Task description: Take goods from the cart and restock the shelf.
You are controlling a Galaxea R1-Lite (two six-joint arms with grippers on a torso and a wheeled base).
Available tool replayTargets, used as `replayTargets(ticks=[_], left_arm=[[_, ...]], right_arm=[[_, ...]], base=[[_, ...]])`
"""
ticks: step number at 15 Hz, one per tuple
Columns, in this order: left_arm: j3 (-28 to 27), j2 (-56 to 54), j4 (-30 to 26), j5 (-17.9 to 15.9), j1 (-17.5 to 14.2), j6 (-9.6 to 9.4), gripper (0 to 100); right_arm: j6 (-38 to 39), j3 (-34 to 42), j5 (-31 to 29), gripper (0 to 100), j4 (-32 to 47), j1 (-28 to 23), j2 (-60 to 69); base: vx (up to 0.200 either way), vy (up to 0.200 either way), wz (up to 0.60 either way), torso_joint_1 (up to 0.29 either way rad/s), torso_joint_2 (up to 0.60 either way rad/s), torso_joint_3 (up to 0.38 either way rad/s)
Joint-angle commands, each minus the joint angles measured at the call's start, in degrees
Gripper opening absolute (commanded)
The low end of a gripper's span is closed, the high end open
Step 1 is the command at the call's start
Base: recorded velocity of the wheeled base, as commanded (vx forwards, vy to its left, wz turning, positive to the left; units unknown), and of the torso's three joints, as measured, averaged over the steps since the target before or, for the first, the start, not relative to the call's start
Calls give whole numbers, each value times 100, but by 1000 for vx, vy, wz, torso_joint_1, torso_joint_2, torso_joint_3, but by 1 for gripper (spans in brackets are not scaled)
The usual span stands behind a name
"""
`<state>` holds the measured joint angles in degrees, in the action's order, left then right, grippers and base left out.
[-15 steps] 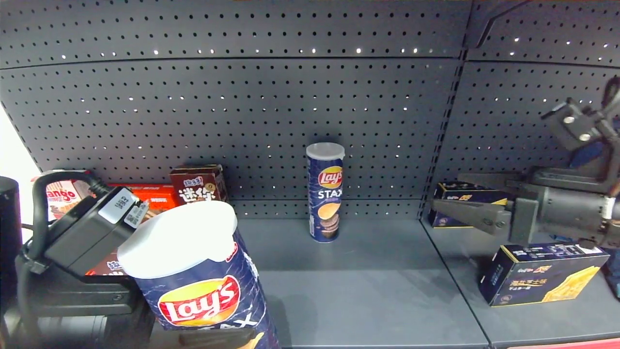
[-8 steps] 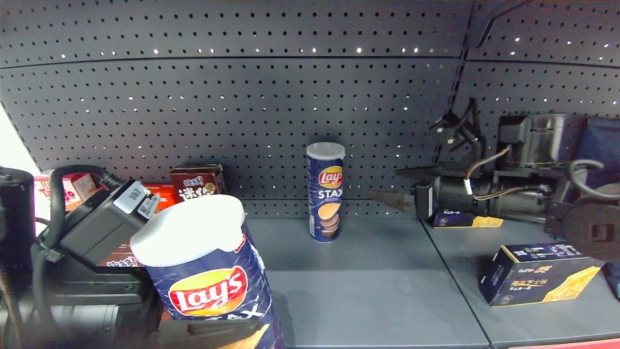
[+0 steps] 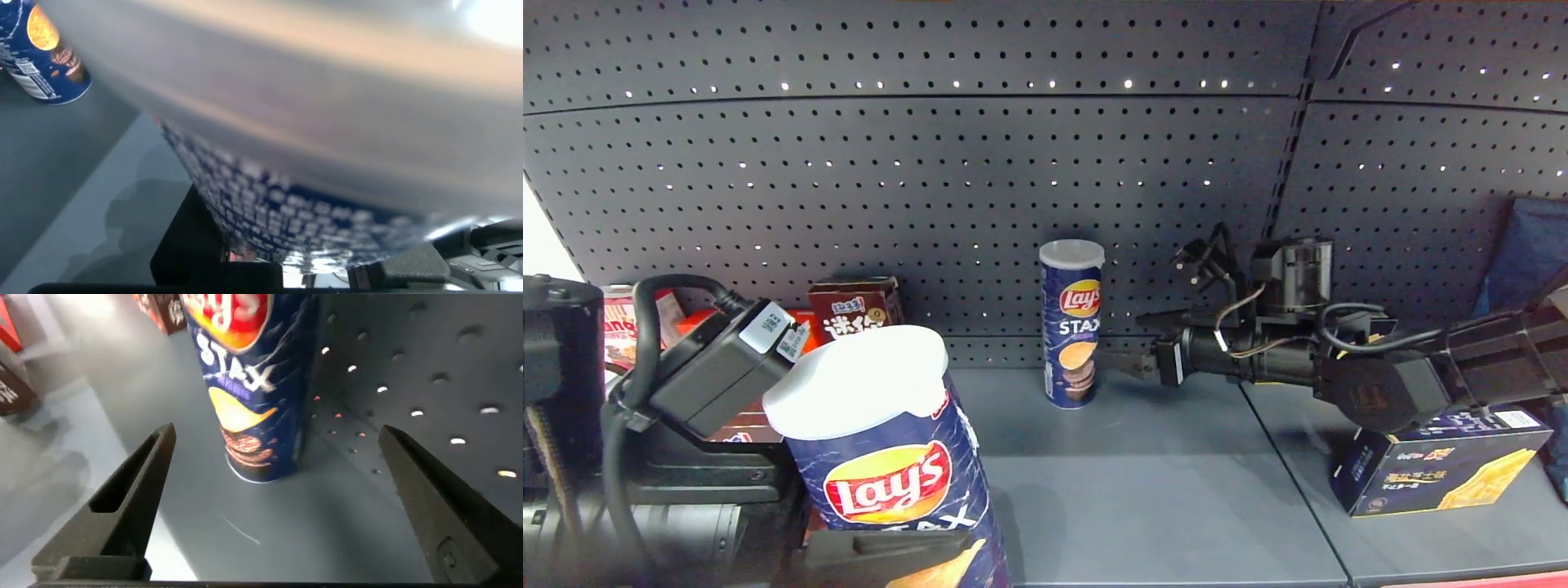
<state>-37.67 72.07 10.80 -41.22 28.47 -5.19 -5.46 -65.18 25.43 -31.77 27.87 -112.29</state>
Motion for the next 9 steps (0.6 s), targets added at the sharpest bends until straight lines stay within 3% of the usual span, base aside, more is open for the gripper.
replayTargets(ticks=[1, 9], left_arm=[[5, 9, 1, 0, -8, 1, 0], [14, 9, 1, 8, -16, 1, 0]], right_arm=[[1, -100, 6, 100, -5, 52, -250], [1, -276, 85, 100, -119, 202, -742]], base=[[0, 0, 0, 0, 0, 0], [0, 0, 0, 0, 0, 0]])
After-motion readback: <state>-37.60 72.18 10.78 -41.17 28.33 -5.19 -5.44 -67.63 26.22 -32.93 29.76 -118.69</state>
